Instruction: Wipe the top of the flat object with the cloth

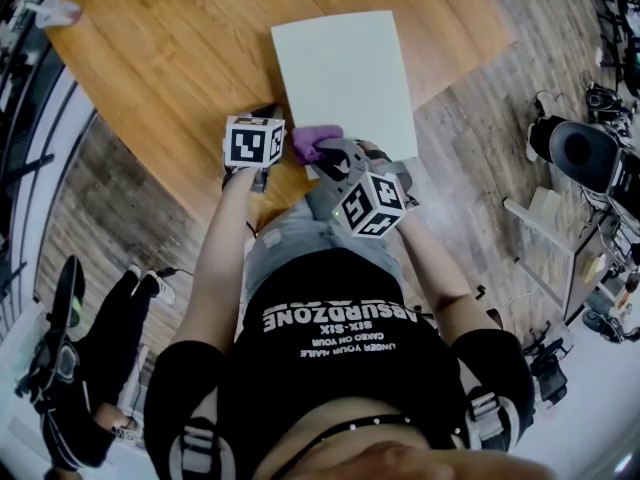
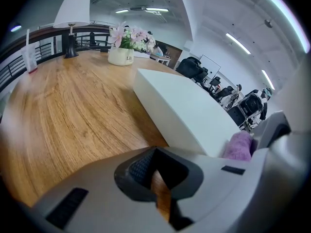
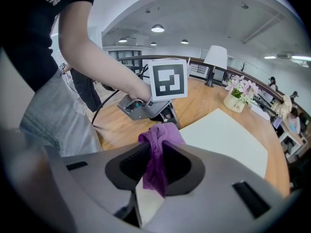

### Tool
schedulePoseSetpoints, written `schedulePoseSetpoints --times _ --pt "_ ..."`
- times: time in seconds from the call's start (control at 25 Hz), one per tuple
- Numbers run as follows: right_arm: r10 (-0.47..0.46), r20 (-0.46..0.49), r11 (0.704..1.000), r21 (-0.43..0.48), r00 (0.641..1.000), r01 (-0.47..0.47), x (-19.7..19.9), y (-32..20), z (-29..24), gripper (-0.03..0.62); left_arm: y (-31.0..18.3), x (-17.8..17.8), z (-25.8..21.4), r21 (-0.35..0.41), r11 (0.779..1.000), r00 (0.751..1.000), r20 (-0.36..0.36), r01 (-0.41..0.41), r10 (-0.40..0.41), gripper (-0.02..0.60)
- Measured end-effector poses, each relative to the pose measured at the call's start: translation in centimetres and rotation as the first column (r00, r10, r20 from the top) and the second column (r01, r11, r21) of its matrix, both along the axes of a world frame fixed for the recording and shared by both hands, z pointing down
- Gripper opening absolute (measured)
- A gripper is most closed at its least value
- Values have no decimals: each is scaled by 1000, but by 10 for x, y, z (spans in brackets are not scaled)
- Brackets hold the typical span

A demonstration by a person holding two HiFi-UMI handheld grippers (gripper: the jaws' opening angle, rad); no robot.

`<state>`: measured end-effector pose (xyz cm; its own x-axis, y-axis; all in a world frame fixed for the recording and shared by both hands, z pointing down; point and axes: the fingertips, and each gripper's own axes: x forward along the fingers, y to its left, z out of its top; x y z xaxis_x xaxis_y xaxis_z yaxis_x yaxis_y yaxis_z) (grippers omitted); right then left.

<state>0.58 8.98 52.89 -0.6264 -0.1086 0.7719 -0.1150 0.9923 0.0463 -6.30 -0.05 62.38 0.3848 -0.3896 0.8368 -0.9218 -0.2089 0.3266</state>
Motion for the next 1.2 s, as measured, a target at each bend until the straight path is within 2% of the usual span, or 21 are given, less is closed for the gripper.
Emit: schedulePoseSetpoints --times 0.32,0.64,0.88,1.0,1.2 --pt "-74 -19 995 -69 997 73 7 23 1 94 -3 -3 1 10 1000 1000 10 -6 6 14" --pt "-178 -30 968 -186 984 170 21 38 -3 94 -5 -1 1 9 1000 1000 13 -11 10 14" --pt "-183 28 955 -231 983 184 23 21 -30 94 -4 1 -1 9 1000 1000 13 -15 15 14" --pt "-177 19 963 -203 984 177 30 -6 -41 94 -2 2 3 -1 1000 1000 11 -13 13 14" --pt "-141 -14 986 -87 990 139 38 -60 -59 94 0 4 0 -5 1000 1000 18 -16 16 14"
